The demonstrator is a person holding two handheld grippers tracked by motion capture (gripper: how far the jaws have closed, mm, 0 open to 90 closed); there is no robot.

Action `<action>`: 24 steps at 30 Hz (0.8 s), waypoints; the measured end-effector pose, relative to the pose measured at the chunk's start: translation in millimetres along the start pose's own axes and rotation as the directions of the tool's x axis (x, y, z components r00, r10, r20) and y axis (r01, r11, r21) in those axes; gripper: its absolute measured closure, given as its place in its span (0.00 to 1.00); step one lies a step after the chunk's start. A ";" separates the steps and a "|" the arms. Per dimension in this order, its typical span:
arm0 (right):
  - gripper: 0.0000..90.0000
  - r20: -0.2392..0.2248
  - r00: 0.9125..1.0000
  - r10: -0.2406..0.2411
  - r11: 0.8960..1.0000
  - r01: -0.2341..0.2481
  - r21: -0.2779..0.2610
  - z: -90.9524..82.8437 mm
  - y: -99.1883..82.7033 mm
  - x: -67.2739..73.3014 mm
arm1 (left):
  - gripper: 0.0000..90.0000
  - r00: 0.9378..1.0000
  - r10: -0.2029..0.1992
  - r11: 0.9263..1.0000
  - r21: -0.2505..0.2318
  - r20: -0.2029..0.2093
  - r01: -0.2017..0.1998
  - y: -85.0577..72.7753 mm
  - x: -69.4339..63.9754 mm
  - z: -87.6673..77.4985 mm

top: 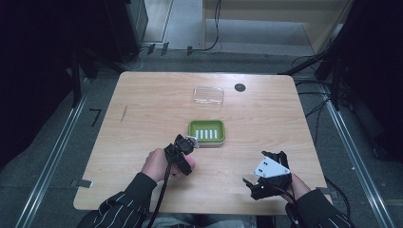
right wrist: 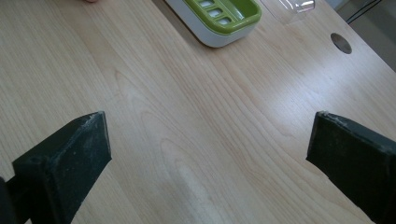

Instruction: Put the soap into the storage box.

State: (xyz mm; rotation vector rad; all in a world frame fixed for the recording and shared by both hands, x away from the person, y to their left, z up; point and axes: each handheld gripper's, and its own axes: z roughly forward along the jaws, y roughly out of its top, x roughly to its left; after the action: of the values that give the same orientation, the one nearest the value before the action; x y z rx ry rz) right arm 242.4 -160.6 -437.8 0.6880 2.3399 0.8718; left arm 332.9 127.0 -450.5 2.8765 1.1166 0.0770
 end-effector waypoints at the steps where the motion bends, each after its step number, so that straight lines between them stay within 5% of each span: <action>1: 0.00 0.000 1.000 -0.001 1.000 0.001 -0.002 -0.1 -0.1 -0.4 | 0.41 1.000 -0.006 1.000 -0.006 0.002 0.006 -0.5 0.3 1.2; 24: 0.00 -0.004 1.000 -0.003 1.000 0.003 -0.010 -0.8 -0.3 -0.6 | 0.43 1.000 0.019 1.000 0.005 0.019 -0.019 -2.0 2.4 1.3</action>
State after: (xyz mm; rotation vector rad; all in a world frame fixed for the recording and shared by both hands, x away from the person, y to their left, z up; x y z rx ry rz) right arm 242.2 -161.5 -437.4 0.6788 2.3386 0.8833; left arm 333.4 130.1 -451.8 2.8864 1.0875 0.0471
